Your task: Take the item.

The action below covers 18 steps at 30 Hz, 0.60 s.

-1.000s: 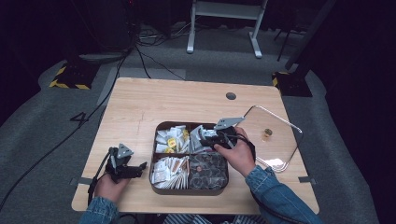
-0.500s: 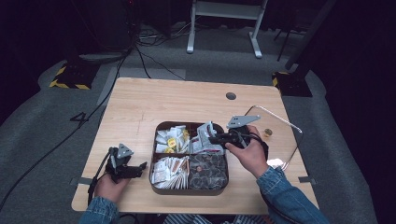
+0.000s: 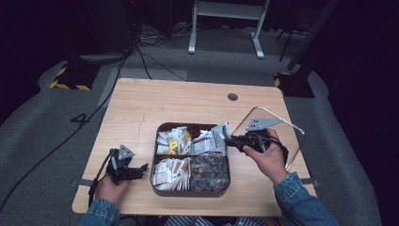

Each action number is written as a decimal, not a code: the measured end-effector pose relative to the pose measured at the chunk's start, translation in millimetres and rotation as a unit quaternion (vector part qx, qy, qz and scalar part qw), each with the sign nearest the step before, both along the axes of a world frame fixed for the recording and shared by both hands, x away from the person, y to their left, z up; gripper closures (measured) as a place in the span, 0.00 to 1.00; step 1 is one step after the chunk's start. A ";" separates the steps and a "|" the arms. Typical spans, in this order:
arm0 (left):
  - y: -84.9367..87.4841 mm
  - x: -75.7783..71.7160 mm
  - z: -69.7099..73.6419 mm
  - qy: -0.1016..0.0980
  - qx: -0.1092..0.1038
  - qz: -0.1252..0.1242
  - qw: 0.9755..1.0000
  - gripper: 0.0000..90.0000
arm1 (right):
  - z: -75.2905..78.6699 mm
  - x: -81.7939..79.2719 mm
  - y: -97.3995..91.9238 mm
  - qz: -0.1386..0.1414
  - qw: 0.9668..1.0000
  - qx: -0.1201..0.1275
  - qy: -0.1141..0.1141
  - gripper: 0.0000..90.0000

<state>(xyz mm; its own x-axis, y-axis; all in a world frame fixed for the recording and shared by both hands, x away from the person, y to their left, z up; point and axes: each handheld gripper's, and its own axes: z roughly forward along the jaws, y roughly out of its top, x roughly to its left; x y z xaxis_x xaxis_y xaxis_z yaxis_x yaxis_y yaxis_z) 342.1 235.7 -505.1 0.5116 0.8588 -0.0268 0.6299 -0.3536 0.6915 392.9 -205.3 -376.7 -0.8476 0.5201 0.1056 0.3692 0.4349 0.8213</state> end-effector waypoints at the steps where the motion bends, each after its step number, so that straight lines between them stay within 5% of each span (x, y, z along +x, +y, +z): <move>1: 0.0 0.0 0.0 0.000 0.000 0.000 1.000 0.18 | 0.5 -1.1 -3.1 -0.002 1.000 0.001 0.000 0.92; 18: 0.0 0.1 0.0 0.000 0.000 0.000 1.000 0.18 | -8.1 -34.5 -64.0 -0.048 0.998 0.044 0.004 0.92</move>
